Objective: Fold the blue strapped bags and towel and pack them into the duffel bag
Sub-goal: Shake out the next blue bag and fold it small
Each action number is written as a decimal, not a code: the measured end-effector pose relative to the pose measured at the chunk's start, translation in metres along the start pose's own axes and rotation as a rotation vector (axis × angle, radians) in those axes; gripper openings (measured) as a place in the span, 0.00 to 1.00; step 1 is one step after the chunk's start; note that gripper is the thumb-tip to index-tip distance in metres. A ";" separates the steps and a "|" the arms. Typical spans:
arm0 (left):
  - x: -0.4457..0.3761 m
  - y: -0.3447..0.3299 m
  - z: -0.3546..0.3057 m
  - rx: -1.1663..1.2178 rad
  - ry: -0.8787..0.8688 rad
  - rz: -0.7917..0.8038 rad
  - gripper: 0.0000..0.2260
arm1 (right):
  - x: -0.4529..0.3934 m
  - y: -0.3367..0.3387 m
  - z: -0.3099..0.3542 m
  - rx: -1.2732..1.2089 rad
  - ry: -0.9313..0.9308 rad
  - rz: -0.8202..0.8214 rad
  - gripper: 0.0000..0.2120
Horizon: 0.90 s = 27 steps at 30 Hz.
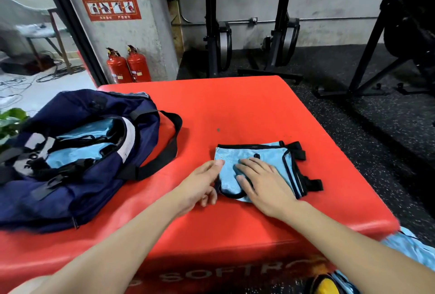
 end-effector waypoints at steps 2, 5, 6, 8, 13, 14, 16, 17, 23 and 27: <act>0.005 -0.001 0.002 -0.092 0.000 0.050 0.18 | 0.000 0.000 -0.001 0.008 0.006 0.004 0.32; 0.012 0.001 0.004 -0.174 -0.012 0.070 0.17 | 0.000 0.000 -0.001 -0.004 0.035 0.007 0.30; 0.015 0.000 0.005 -0.168 -0.008 0.079 0.16 | -0.002 0.001 -0.001 -0.005 0.061 0.011 0.29; 0.024 -0.005 0.009 -0.129 0.013 0.094 0.17 | -0.006 0.000 -0.002 0.012 0.129 0.034 0.29; 0.056 -0.048 0.026 0.039 0.025 0.264 0.28 | -0.026 0.005 -0.015 0.112 0.276 0.033 0.26; 0.062 -0.059 0.028 0.082 0.017 0.313 0.31 | -0.028 0.011 -0.015 0.124 0.290 -0.016 0.24; 0.067 -0.072 0.029 0.151 0.009 0.350 0.33 | -0.027 0.025 -0.010 0.108 0.296 -0.153 0.19; 0.067 -0.075 0.029 0.172 0.006 0.340 0.33 | -0.024 0.033 -0.006 0.084 0.269 -0.230 0.18; 0.051 -0.031 0.020 0.019 -0.102 -0.032 0.24 | -0.007 0.019 -0.023 0.104 -0.396 -0.223 0.31; 0.046 0.000 0.004 -0.086 -0.211 -0.165 0.21 | -0.003 -0.011 -0.029 0.088 -0.468 0.018 0.38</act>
Point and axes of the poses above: each hand's wrist, its own x-axis away from the middle knuckle, its own y-axis out of the back of the hand, z = x × y, the point moved 10 cm from there along -x, towards the middle knuckle, and after that the axes turned 2 degrees about -z, right-handed, at the moved point
